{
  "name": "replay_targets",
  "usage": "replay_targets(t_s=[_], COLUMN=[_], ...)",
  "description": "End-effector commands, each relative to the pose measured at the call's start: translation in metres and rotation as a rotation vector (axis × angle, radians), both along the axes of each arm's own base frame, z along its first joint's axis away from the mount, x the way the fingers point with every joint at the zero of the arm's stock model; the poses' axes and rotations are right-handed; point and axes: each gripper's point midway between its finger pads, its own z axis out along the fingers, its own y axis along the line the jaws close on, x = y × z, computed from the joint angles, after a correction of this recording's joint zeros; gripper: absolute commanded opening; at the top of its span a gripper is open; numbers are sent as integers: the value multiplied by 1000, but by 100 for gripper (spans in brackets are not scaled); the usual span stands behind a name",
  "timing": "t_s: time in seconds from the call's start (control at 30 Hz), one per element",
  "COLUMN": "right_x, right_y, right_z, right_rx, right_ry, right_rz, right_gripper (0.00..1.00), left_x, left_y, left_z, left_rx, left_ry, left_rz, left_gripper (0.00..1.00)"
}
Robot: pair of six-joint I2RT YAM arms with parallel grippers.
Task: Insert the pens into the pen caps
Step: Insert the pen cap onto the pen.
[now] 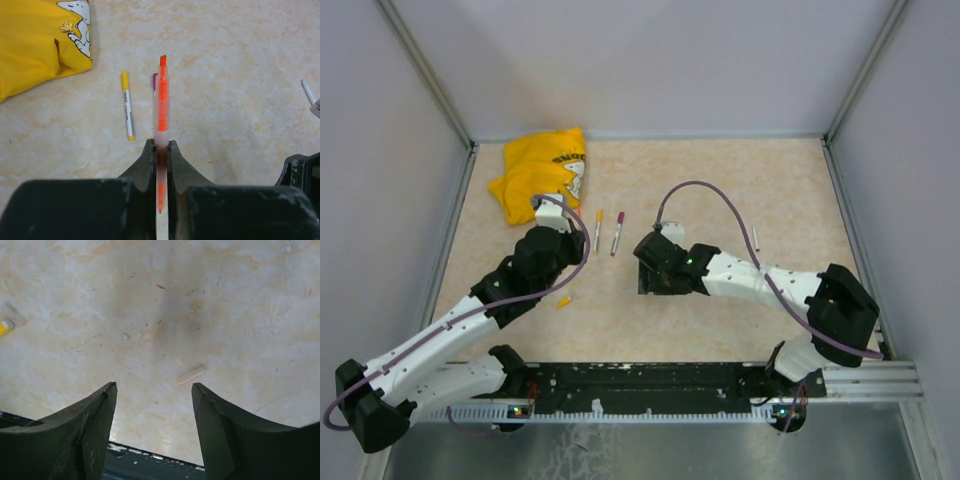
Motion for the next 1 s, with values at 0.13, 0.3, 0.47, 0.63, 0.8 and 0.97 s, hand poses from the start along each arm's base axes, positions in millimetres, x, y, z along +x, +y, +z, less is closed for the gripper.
replay_targets(t_s=[0.13,0.3,0.47,0.63,0.8,0.97], right_x=[-6,-11,-12,-14,-14,-13], right_y=[-13,-20,-15,-13,-10,-11], right_z=[-17,-33,-41,-56,-64,-68], right_rx=[17,-80,-82,-121,-127,-137], right_ry=[80,132,153,176,190,194], right_rz=[-355,-419,-418,-408,-402,-403], right_gripper=[63,63,62,60,56,52], left_x=[2,1,2,3,3,4], left_y=[-1,-1,-5,-5,-5,-4], left_z=[5,2,2,2,3,4], left_rx=[-21,-17,-20,-17,-10,-6], left_ry=[-15,-8,-3,-4,-3,-5], left_rz=[-1,-1,-12,-10,-9,-5], left_gripper=[0,0,0,0,0,0])
